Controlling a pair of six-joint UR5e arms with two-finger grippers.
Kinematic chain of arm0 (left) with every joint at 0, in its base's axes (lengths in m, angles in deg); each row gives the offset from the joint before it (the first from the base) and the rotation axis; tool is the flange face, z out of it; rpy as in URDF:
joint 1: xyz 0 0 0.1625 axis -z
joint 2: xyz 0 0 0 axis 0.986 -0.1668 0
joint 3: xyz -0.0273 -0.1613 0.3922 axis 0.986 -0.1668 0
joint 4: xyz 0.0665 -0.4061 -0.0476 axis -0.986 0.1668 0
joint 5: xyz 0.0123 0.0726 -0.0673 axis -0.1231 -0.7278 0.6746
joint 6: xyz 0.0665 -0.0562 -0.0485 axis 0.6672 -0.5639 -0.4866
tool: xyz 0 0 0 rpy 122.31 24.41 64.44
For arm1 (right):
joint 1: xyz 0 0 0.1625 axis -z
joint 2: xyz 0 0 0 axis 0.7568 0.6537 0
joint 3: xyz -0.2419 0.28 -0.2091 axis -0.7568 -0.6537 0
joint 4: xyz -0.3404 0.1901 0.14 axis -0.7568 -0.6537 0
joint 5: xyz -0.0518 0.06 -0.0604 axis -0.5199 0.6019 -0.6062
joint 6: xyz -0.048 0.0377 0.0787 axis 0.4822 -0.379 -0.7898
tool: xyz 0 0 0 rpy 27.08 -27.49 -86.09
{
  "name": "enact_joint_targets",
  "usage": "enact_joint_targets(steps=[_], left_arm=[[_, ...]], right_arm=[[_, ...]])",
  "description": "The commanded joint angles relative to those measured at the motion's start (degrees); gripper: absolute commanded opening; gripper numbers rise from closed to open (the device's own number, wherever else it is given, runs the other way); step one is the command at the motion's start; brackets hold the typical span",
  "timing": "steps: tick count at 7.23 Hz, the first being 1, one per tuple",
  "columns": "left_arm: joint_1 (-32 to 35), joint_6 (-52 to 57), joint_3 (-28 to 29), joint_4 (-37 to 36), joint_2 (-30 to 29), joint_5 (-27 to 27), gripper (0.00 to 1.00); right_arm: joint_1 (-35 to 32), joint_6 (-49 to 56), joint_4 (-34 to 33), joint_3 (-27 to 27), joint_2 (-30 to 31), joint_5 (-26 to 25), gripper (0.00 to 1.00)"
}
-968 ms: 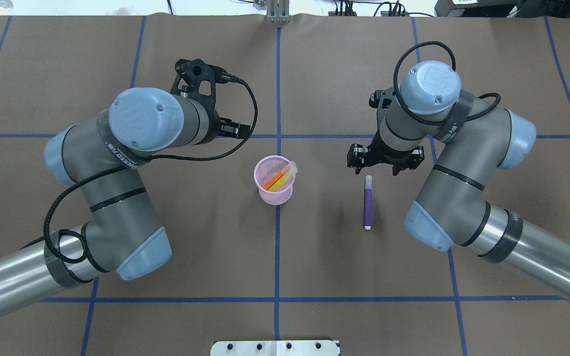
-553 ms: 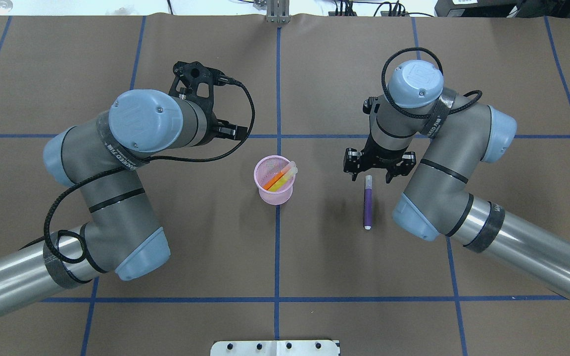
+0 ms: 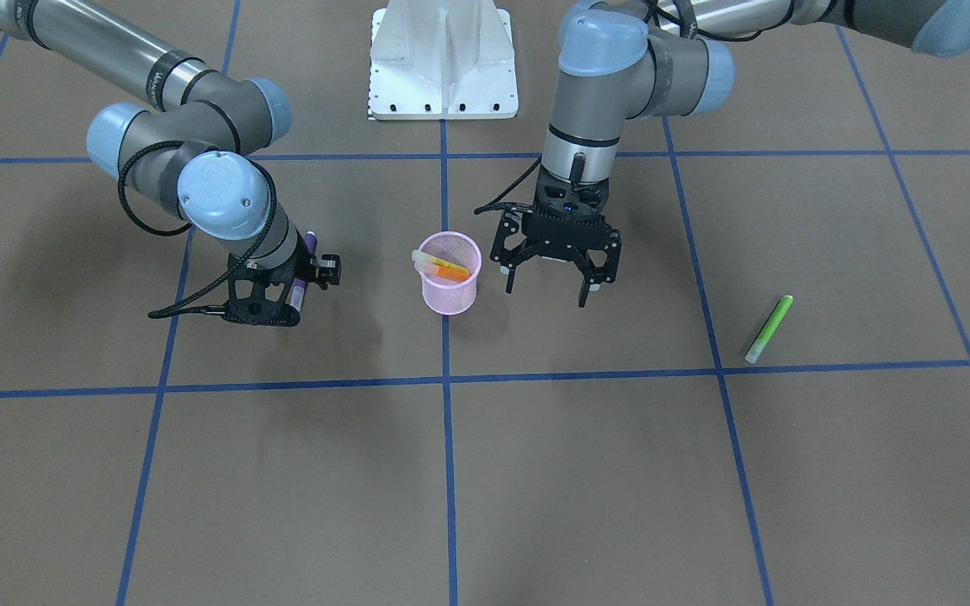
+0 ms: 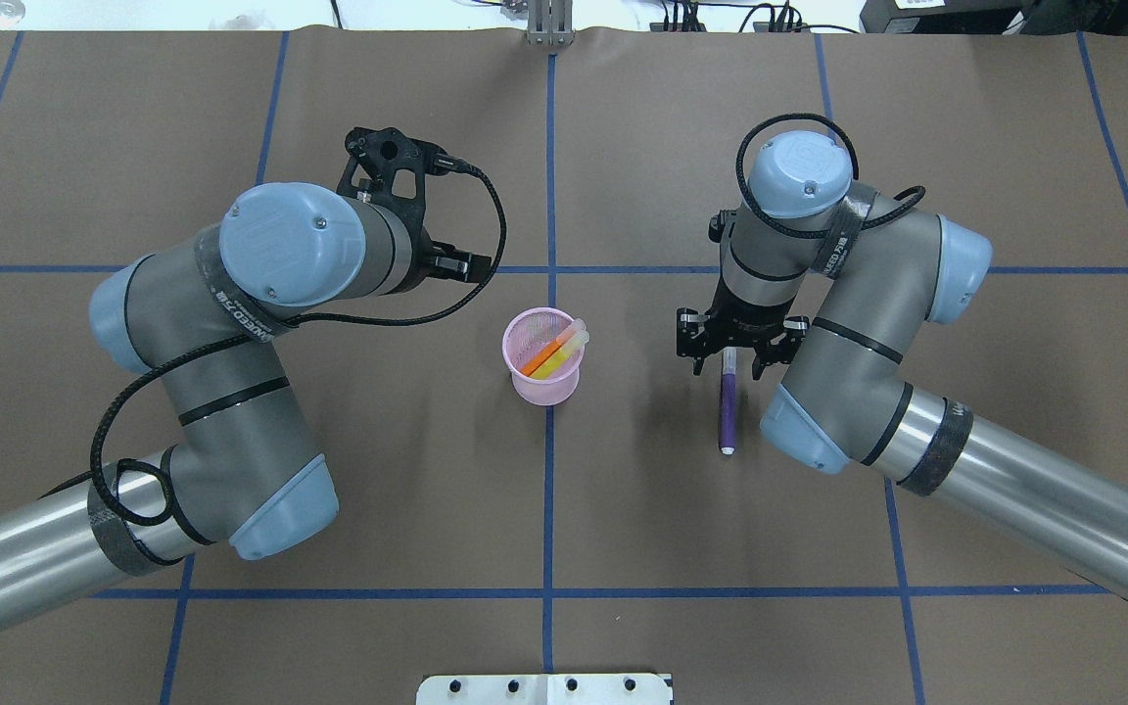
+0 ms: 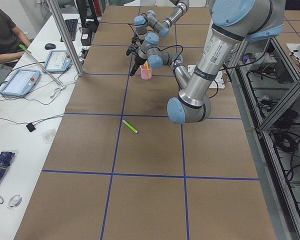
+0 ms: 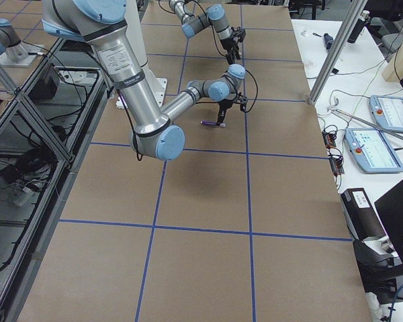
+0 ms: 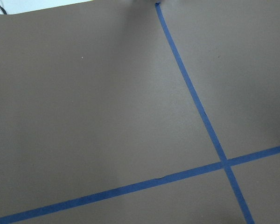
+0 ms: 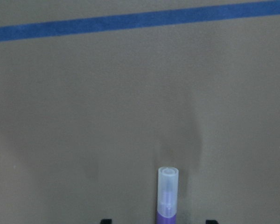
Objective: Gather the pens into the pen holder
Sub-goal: 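Lower the right gripper onto the purple marker and grasp it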
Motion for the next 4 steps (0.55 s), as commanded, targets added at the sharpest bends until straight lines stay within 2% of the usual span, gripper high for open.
enact_joint_targets(steps=[1,3,4], left_arm=[[-0.1,0.0,0.0,0.1,0.0,0.0,0.99],[-0.1,0.1,0.0,0.0,0.0,0.0,0.99],[-0.1,0.0,0.0,0.0,0.0,0.0,0.99]], right_arm=[[1.2,0.0,0.1,-0.4,0.2,0.0,0.66],[1.3,0.0,0.1,-0.3,0.3,0.2,0.55],[1.2,0.0,0.2,-0.3,0.7,0.5,0.45]])
